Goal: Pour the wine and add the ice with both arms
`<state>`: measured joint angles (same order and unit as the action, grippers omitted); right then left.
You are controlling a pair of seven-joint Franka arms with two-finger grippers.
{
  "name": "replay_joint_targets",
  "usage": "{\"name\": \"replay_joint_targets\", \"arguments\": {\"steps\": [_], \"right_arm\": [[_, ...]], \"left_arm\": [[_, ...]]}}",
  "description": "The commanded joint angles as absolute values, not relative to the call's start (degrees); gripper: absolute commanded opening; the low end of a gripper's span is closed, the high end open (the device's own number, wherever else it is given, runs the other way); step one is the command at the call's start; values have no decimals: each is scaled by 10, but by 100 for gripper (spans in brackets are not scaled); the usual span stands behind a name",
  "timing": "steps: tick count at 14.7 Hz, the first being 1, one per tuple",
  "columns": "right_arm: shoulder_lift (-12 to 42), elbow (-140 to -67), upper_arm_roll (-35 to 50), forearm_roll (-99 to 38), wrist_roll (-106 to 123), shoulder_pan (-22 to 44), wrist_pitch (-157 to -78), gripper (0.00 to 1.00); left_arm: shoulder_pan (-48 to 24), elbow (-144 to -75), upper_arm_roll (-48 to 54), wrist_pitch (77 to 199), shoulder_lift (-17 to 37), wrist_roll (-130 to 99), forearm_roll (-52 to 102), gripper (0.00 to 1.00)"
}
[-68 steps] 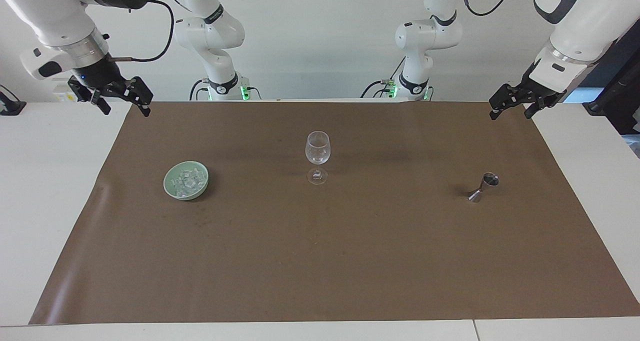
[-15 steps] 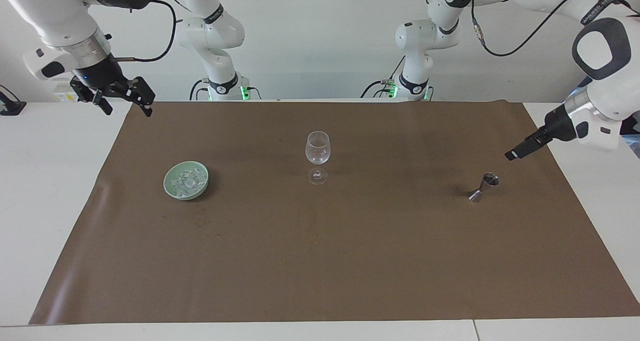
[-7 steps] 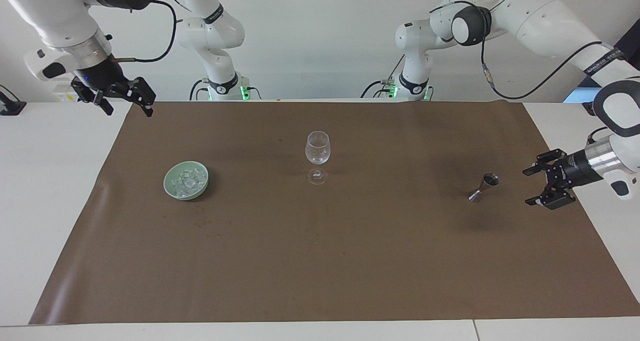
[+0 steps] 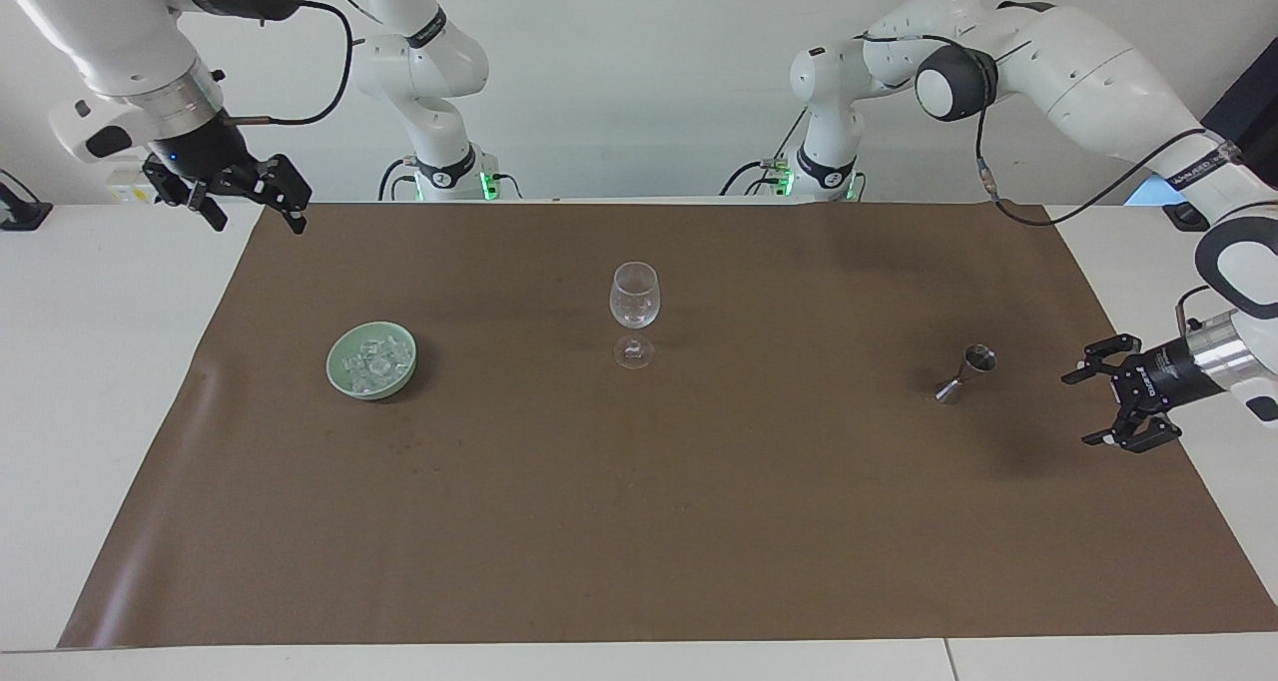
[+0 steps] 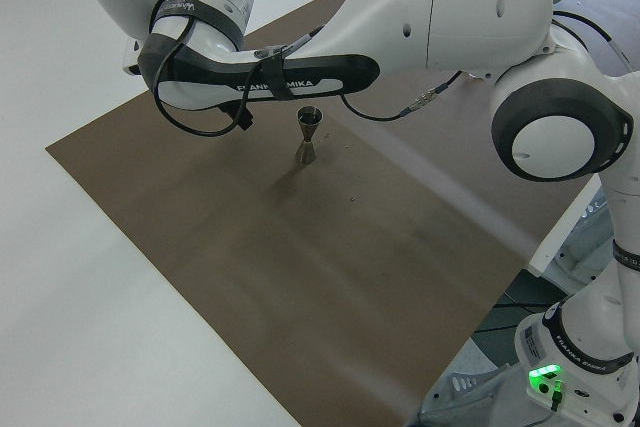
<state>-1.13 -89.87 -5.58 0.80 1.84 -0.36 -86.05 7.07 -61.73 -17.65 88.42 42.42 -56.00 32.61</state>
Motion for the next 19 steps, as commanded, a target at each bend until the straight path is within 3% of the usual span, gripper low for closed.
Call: {"name": "replay_joint_targets", "arguments": {"steps": [1, 4, 8, 11, 19], "right_arm": [[-22, -911, -52, -2, 26, -11, -865, 100], [-23, -911, -52, -2, 26, -11, -865, 100], [-23, -911, -52, -2, 26, -11, -865, 100], [-23, -911, -52, -2, 26, -11, -865, 100], [-23, -911, -52, -2, 26, -11, -865, 100]], "left_arm": [[69, -659, -184, 887, 410, -577, 354, 100], [62, -756, -181, 875, 357, -563, 352, 100], [60, -800, -178, 875, 338, -541, 355, 100], [58, -887, -178, 896, 301, -528, 366, 100], [68, -1055, -179, 989, 234, -530, 517, 100]]}}
